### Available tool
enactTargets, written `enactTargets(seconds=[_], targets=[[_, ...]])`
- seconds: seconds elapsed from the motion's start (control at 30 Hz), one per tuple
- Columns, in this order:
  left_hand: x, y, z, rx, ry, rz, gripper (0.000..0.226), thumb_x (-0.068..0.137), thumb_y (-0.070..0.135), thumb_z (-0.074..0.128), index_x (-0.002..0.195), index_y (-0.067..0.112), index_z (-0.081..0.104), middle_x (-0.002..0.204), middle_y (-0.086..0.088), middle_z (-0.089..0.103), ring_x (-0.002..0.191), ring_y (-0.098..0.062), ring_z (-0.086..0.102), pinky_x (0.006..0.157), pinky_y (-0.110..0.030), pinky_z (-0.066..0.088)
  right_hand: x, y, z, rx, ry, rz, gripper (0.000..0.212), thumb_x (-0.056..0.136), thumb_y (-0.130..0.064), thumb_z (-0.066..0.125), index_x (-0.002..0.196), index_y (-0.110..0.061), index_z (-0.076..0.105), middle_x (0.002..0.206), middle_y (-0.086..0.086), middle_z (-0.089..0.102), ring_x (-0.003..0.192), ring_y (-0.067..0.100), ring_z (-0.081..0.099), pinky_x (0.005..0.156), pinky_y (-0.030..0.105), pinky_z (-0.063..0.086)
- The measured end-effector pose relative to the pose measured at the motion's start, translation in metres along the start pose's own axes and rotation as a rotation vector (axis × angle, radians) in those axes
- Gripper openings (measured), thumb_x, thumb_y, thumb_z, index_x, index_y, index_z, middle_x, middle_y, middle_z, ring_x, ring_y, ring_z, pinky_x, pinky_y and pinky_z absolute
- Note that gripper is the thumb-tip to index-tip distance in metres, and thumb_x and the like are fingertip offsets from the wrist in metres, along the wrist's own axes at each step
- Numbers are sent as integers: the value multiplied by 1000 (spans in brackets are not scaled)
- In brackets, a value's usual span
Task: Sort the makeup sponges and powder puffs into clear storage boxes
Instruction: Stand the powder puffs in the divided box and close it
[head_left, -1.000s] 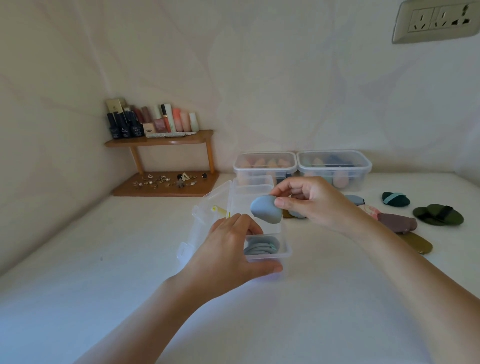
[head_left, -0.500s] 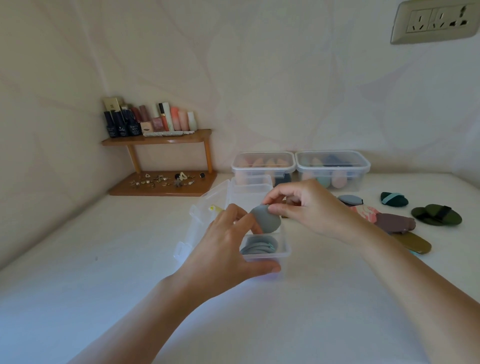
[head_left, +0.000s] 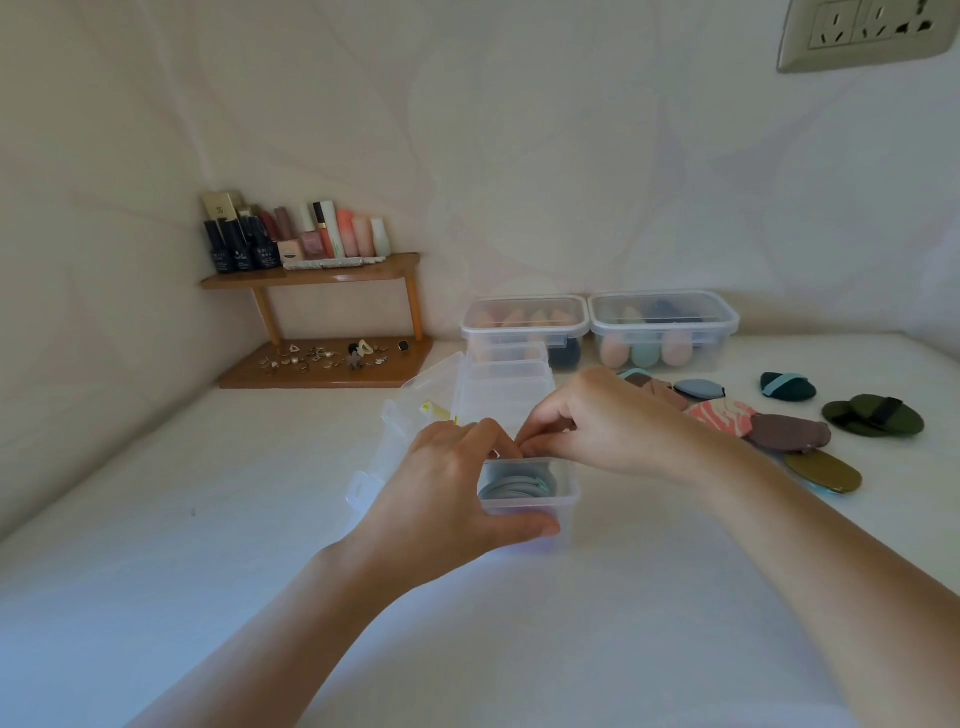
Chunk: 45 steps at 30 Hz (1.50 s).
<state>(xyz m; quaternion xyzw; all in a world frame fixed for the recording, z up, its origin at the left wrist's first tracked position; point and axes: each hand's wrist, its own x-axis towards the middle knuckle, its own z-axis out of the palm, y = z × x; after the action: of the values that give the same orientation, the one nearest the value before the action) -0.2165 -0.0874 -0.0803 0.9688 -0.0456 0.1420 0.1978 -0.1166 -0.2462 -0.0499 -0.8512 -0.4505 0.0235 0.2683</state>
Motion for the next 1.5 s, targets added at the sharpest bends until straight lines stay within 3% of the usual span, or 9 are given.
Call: enactTargets(seconds=[0.13, 0.37, 0.6, 0.83, 0.9, 1.1, 1.27, 1.37, 1.5], targets=[[1, 1, 0, 21, -45, -28, 63, 60, 68, 69, 109, 35, 48, 107, 20, 52, 104, -4, 40, 80, -18, 38, -3, 0, -4, 68, 25, 7, 14, 89, -25, 64, 86, -21, 77, 79, -11, 74, 75, 1, 66, 64, 14, 46], [0, 2, -3, 8, -64, 46, 63, 65, 66, 67, 121, 43, 49, 109, 20, 58, 102, -1, 40, 80, -11, 29, 5, 35, -16, 163, 472, 255, 25, 94, -28, 56, 80, -15, 73, 75, -3, 73, 59, -3, 61, 64, 16, 46], [2, -3, -1, -11, -38, 94, 59, 65, 68, 65, 119, 42, 59, 107, 19, 55, 97, 1, 42, 84, -11, 30, 12, 74, 1, -54, 269, 410, 22, 89, -29, 63, 106, -19, 71, 105, -2, 70, 100, 18, 64, 89, 34, 50], [1, -2, -2, 17, -61, 62, 65, 65, 70, 62, 124, 44, 54, 102, 15, 52, 101, -6, 40, 80, -14, 32, 15, 74, 6, -186, 122, 431, 24, 80, -36, 65, 103, -29, 67, 96, -6, 70, 91, 18, 65, 79, 36, 54], [1, -2, -2, 17, -63, 55, 68, 65, 70, 62, 126, 43, 52, 105, 16, 52, 105, -5, 40, 85, -19, 34, 17, 74, 6, -221, 137, 414, 25, 89, -31, 58, 112, -25, 67, 104, -4, 70, 93, 16, 63, 81, 35, 53], [2, -1, -1, -15, -62, 6, 63, 62, 68, 67, 115, 38, 50, 112, 22, 52, 107, -2, 40, 87, -17, 38, 14, 60, -2, -232, 327, 388, 25, 100, -26, 44, 79, -15, 52, 78, 3, 54, 74, 19, 50, 63, 28, 34], [2, -3, -1, -18, -43, 22, 57, 61, 70, 66, 106, 39, 53, 104, 22, 54, 102, -2, 43, 84, -20, 42, 8, 37, -15, 27, 622, 185, 15, 94, -17, 57, 98, -9, 69, 90, 8, 61, 80, 19, 54, 69, 29, 39], [1, -4, 0, -36, -23, 37, 53, 62, 68, 68, 103, 37, 54, 101, 20, 54, 99, -3, 44, 82, -20, 41, 3, 11, -15, 426, 511, -1, 13, 83, -10, 72, 92, -18, 68, 81, 4, 67, 69, 10, 53, 66, 16, 42], [0, -3, 0, -30, -14, 45, 53, 62, 65, 70, 104, 37, 54, 102, 19, 54, 98, -4, 43, 80, -13, 36, 3, 2, -1, 323, 333, -46, 19, 77, -16, 78, 79, -31, 66, 79, -7, 69, 58, 6, 49, 59, 23, 42]])
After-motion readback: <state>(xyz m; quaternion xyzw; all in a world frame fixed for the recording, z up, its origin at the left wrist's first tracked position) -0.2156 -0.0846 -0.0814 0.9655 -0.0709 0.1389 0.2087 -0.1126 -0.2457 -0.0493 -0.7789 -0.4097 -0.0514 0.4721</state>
